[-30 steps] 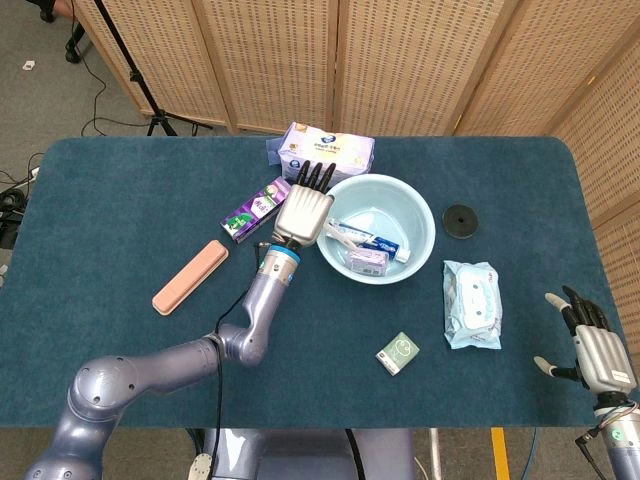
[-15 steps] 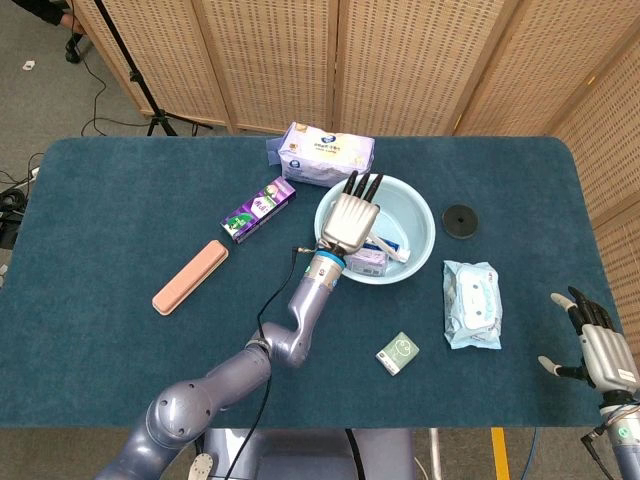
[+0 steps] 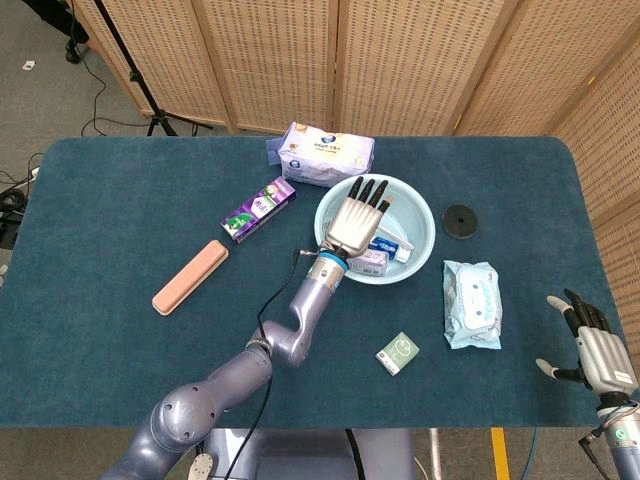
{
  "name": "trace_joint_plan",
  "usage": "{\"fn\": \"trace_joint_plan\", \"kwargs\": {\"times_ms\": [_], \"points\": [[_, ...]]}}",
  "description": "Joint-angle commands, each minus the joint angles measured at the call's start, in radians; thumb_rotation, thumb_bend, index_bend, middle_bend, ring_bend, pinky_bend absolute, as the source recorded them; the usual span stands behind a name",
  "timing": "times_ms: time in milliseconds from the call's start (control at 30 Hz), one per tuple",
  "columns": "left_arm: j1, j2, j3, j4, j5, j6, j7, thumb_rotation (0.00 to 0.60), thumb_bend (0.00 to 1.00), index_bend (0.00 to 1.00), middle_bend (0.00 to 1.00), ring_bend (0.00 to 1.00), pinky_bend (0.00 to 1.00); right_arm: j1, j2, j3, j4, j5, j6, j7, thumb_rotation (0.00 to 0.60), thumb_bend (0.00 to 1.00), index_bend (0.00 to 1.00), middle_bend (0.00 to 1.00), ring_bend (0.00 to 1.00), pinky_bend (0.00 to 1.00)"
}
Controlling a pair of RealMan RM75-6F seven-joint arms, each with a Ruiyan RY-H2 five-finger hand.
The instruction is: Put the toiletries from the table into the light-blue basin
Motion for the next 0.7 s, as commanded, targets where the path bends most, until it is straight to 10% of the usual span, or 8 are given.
{"fn": "trace_joint_plan", "kwargs": {"times_ms": [33,700], "points": [[0.032,0.034,-0.004,-0.047,-0.004,0.011,0.019,0.600,0.16,0.12,0.00,0.00,0.00,0.000,-0.001,-0.003,-0.006,-0.007,0.003,-0.008,0.600,0.21,0.12,0.00,0.00,0.00],[0.427,0.594,0.108,-0.967,-0.329,0.243,0.481,0.600,0.17,0.12,0.00,0.00,0.00,-0.007,0.007,-0.018,-0.059,-0.046,0.044,-0.080,0.600,0.21,0.12,0.00,0.00,0.00]]}}
